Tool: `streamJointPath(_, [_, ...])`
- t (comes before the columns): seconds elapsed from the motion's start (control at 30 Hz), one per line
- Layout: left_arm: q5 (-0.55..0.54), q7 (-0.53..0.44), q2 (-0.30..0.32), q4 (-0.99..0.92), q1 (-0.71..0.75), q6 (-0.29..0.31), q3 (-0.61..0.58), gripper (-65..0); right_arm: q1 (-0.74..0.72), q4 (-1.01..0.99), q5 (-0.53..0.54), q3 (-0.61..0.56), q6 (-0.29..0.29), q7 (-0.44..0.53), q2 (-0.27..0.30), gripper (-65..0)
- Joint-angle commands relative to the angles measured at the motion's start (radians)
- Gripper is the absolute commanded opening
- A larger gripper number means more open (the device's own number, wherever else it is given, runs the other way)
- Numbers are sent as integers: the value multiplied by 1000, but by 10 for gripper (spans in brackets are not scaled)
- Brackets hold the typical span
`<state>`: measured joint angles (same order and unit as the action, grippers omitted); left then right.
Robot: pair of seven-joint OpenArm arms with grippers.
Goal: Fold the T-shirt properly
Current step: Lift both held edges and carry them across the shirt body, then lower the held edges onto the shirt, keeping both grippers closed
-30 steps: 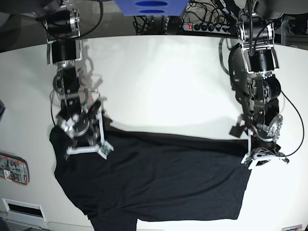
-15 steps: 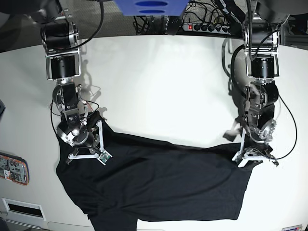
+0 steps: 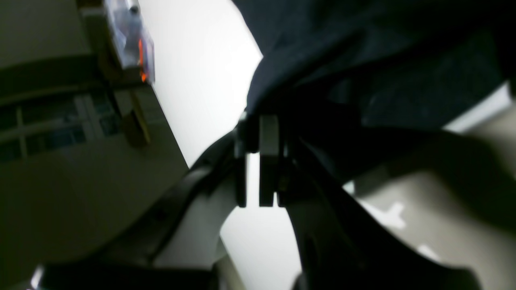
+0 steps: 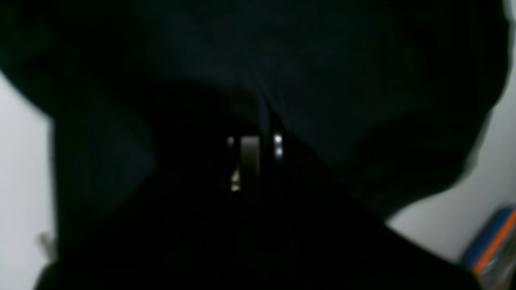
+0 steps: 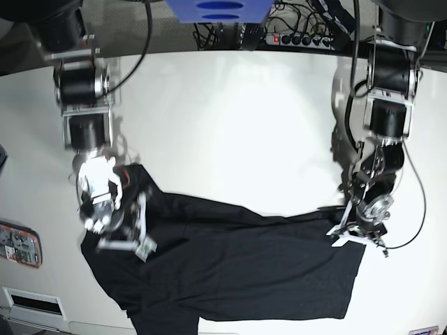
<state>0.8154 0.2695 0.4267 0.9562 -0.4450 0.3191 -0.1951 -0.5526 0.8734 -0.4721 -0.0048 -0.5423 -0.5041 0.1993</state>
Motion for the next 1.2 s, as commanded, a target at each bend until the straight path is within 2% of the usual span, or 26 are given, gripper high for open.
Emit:
streamJointPath(0.0, [8, -6, 11, -15, -50, -16, -27, -650, -39, -6, 8, 4, 1, 29, 7, -650])
streamJointPath(0.17, [8, -6, 11, -124, -140, -16, -185, -650, -40, -110, 5, -1, 3, 101, 7, -650])
streamJointPath(0.37, [8, -6, 10, -202, -212, -16, -301, -650, -106, -170, 5, -1, 3, 137, 7, -650])
streamJointPath(0.7, [8, -6, 10, -211, -249, -16, -303, -650, -139, -173, 2, -7, 3, 134, 7, -650])
streamJointPath(1.0, [8, -6, 10, -216, -249, -16, -304, -650, -139, -173, -216, -8, 3, 138, 9, -650])
streamJointPath(1.17, [8, -6, 10, -211, -254, -16, -304, -650, -139, -167, -253, -8, 3, 138, 9, -650])
